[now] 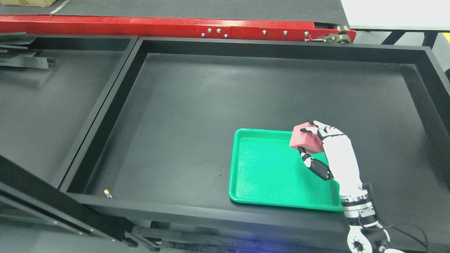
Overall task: Pick pink block from left shelf to tray
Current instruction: 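Lift the pink block out of the green tray with the right hand, then carry the held pink block while turning toward the blue tray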
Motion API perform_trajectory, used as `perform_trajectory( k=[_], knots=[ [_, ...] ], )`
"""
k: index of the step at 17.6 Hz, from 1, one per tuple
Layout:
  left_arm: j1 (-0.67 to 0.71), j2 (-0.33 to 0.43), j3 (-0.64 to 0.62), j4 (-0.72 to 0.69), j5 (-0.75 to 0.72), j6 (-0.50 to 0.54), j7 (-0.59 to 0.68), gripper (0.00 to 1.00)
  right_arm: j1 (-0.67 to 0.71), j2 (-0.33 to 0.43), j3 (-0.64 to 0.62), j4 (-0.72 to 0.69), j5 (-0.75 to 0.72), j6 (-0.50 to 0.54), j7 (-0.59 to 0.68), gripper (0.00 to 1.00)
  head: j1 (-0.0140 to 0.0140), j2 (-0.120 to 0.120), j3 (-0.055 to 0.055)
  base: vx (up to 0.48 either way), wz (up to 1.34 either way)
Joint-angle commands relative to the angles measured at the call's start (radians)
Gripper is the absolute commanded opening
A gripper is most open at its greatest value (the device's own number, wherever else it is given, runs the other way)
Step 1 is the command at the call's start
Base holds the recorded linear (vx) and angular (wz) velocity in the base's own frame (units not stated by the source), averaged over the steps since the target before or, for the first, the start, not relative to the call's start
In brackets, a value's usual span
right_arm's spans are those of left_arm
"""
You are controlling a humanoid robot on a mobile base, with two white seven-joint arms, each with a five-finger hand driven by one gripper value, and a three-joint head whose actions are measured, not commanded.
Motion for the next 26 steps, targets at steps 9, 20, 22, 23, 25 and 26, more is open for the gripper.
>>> perform_trajectory(
  k=[9, 20, 22, 23, 25, 26],
  knots=[
    [-0.029, 0.017, 0.0, -0.017, 0.0, 0.0, 0.001, 1.0, 0.016, 0.006, -0.028, -0.006, -0.009, -0.004, -0.001, 0.03, 0.0, 0.0, 0.0, -0.152, 0.17],
    [-0.029, 0.017, 0.0, -0.017, 0.0, 0.0, 0.001, 1.0, 0.021, 0.007, -0.025, -0.01, -0.018, -0.005, -0.003, 0.04, 0.0, 0.0, 0.0, -0.178, 0.66],
    [-0.031, 0.017, 0.0, -0.017, 0.0, 0.0, 0.001, 1.0, 0.021, 0.007, -0.026, -0.012, -0.058, -0.036, -0.017, 0.04, 0.0, 0.0, 0.0, -0.199, 0.69],
    [-0.029, 0.017, 0.0, -0.017, 0.0, 0.0, 0.001, 1.0, 0.022, 0.007, -0.026, -0.015, -0.075, -0.048, -0.02, 0.05, 0.0, 0.0, 0.0, -0.209, 0.68],
    [-0.029, 0.017, 0.0, -0.017, 0.0, 0.0, 0.001, 1.0, 0.025, 0.007, -0.026, -0.02, -0.09, -0.083, -0.02, 0.05, 0.0, 0.0, 0.0, -0.195, 0.7],
    [-0.029, 0.017, 0.0, -0.017, 0.0, 0.0, 0.001, 1.0, 0.027, 0.007, -0.025, -0.02, -0.092, -0.106, -0.015, 0.05, 0.0, 0.0, 0.0, -0.191, 0.75]
  ],
)
